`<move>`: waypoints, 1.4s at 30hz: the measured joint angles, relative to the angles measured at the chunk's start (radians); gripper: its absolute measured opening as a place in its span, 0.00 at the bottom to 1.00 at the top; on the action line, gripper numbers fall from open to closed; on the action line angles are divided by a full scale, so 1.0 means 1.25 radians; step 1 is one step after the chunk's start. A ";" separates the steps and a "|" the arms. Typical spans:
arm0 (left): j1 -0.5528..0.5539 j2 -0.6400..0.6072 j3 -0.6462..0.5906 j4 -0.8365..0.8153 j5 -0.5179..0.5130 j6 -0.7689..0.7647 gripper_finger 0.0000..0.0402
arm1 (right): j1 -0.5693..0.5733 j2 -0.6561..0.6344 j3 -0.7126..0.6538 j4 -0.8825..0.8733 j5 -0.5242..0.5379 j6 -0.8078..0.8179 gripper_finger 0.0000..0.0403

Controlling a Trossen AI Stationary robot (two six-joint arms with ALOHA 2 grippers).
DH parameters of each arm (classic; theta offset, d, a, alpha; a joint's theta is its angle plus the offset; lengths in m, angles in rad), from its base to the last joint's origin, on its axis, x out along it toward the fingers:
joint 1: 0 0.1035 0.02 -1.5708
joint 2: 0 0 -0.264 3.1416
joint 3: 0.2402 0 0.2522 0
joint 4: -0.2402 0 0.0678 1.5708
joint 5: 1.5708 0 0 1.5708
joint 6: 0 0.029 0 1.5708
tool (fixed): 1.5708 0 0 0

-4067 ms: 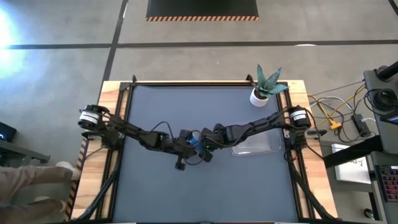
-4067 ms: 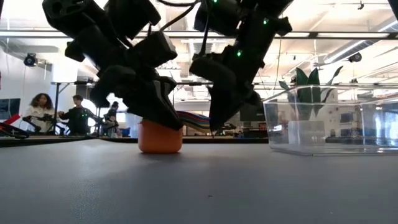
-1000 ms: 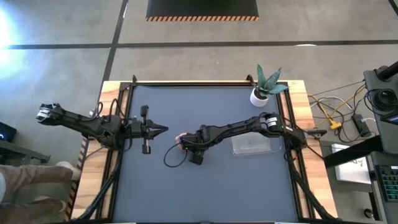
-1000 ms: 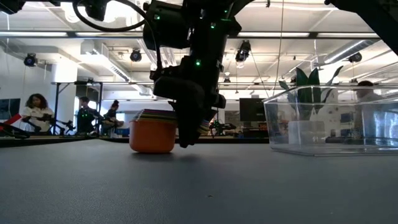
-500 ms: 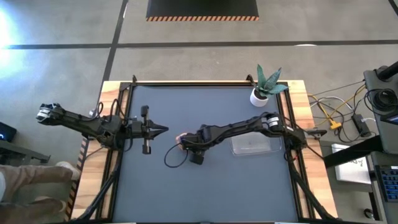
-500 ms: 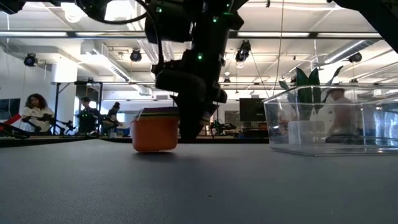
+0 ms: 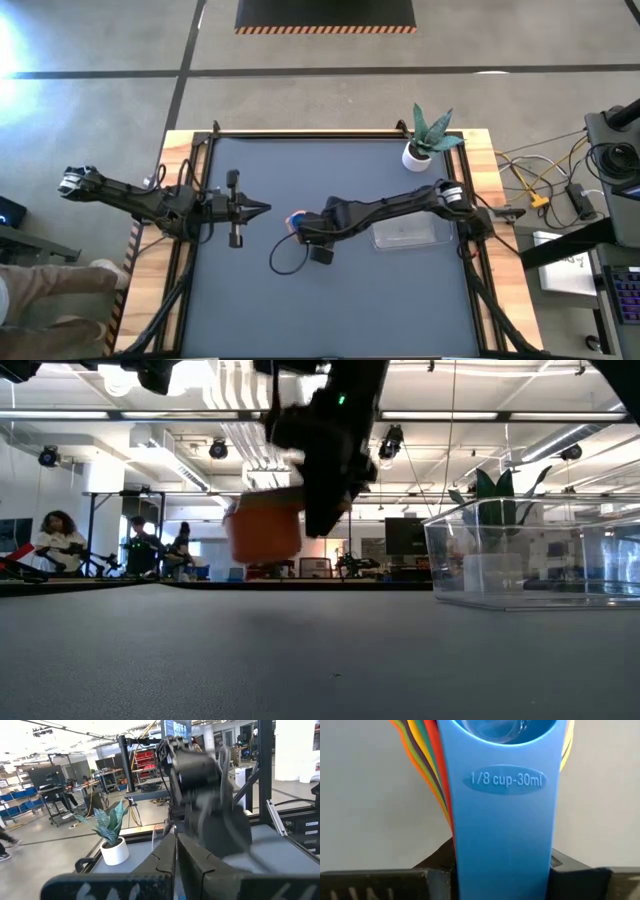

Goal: Nest measuring cups in basket
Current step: Put the stacked measuring cups into the transparent bin

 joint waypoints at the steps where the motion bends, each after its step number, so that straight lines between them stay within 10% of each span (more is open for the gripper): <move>1: 0.000 0.000 0.000 -0.002 0.000 0.000 0.00 | 0.004 -0.011 -0.001 -0.007 0.003 -0.001 0.30; 10: 0.000 0.002 0.000 -0.007 0.000 0.000 0.00 | 0.067 -0.212 -0.099 -0.080 0.044 -0.008 0.30; 28: 0.000 0.024 0.000 0.002 0.000 -0.013 0.00 | 0.178 -0.794 -0.679 -0.044 0.120 0.122 0.30; 42: 0.020 0.090 0.017 0.016 0.000 -0.009 0.00 | 0.176 -0.855 -0.875 0.026 0.088 0.163 0.30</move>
